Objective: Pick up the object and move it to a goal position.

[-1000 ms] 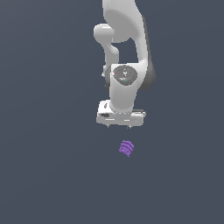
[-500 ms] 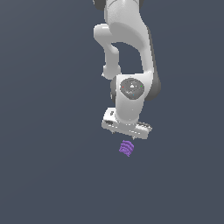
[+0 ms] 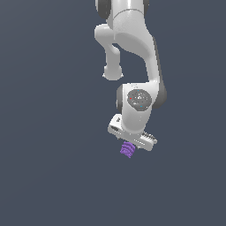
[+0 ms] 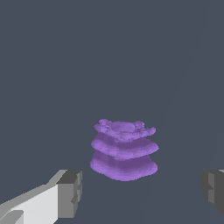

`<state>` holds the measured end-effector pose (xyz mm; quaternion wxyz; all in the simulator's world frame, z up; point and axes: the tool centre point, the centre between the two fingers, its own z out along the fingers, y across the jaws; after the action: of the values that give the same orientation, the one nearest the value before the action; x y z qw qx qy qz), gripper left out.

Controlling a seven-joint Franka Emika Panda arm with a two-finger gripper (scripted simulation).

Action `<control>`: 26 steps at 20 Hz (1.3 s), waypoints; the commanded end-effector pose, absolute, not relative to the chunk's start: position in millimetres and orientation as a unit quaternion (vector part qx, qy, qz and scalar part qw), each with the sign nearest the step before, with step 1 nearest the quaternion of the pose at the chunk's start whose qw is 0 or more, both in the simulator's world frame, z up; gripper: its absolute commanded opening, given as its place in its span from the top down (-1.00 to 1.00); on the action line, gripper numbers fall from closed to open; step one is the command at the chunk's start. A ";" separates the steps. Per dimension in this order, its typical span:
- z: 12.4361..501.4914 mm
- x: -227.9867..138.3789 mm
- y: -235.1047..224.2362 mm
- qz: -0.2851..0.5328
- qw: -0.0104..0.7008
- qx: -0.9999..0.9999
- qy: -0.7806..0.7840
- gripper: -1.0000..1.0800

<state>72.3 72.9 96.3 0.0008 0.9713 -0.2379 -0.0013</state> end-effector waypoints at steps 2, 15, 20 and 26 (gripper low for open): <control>92.3 76.7 76.6 0.000 0.000 0.967 -0.256 -0.92; 75.0 78.4 78.9 0.000 0.000 0.964 -0.266 -0.92; 47.5 77.6 79.0 0.000 0.000 0.964 -0.267 -0.92; 39.3 79.0 78.9 0.000 0.000 0.964 -0.267 -0.92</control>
<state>77.8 78.8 39.0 0.0004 0.9637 -0.2671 -0.0010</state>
